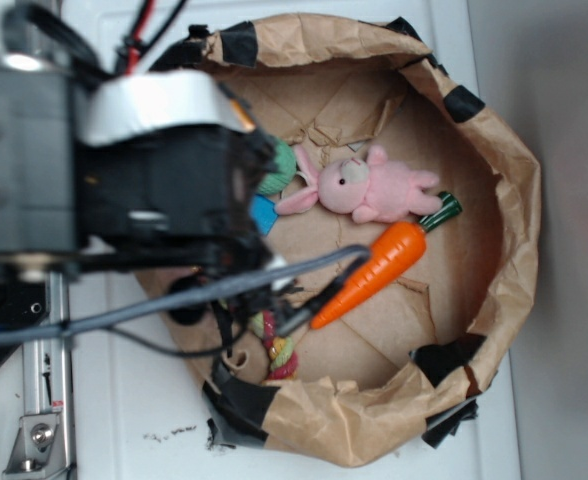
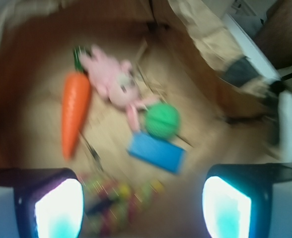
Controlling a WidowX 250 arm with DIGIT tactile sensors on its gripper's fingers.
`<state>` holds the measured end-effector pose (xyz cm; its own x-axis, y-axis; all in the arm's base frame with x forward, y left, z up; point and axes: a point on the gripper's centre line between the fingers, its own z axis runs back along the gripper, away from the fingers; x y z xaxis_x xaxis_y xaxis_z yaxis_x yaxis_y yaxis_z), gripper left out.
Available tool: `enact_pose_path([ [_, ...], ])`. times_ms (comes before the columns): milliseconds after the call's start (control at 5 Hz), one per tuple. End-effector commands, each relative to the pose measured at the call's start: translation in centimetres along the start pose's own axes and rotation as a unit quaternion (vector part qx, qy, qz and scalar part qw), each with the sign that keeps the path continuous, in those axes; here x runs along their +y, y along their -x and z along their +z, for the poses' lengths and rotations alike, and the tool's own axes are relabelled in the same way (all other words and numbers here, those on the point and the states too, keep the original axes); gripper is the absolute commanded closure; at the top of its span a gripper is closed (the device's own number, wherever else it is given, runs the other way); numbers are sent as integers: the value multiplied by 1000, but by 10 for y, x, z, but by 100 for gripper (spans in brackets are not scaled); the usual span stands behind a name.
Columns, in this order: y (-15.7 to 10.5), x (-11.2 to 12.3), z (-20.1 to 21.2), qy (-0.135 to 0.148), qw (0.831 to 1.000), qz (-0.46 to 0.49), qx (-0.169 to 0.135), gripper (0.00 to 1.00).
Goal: Grab the carrot.
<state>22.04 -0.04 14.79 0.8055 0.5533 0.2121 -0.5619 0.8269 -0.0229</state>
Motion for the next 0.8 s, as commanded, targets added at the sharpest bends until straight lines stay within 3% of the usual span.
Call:
enact_pose_path([
  [0,-28,-45,-47,48,999,1,-14,0],
  [400,-41,-74,-94,57,998,-20,-1,0],
  [600,-45,-72,-120,55,998,-22,17,0],
])
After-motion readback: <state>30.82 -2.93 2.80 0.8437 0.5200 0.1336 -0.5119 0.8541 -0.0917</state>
